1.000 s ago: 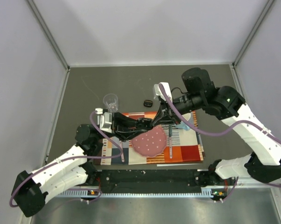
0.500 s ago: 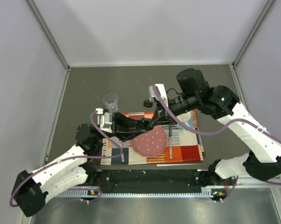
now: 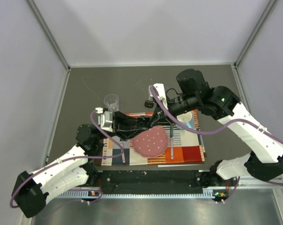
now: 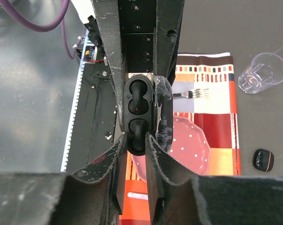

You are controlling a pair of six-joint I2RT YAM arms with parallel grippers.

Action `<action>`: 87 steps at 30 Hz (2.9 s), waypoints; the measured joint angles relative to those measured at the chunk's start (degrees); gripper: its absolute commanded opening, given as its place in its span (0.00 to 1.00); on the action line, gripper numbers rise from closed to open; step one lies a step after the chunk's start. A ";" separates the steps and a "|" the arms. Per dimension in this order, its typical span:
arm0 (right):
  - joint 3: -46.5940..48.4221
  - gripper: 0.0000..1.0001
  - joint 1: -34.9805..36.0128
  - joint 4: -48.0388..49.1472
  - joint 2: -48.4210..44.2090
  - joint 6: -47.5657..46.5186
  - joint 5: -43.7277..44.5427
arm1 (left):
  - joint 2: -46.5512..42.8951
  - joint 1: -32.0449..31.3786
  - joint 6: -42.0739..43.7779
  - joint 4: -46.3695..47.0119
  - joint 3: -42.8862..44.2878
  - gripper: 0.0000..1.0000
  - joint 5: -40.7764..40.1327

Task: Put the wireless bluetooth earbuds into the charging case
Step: Place the earbud in the charging case, then close the charging case, then place the charging case at the center of the board.

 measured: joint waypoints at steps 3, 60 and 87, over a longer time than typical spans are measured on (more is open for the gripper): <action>0.00 0.27 0.04 0.00 0.00 0.22 0.17 | 0.00 0.04 0.00 -0.04 0.00 0.00 -0.44; -21.46 0.70 0.11 27.47 -11.63 37.35 24.87 | -1.53 -0.35 3.02 -4.85 -0.17 0.00 -4.68; -40.11 0.78 -16.26 26.86 -27.52 55.49 37.11 | 34.36 9.16 -5.51 -48.19 31.58 0.00 -22.14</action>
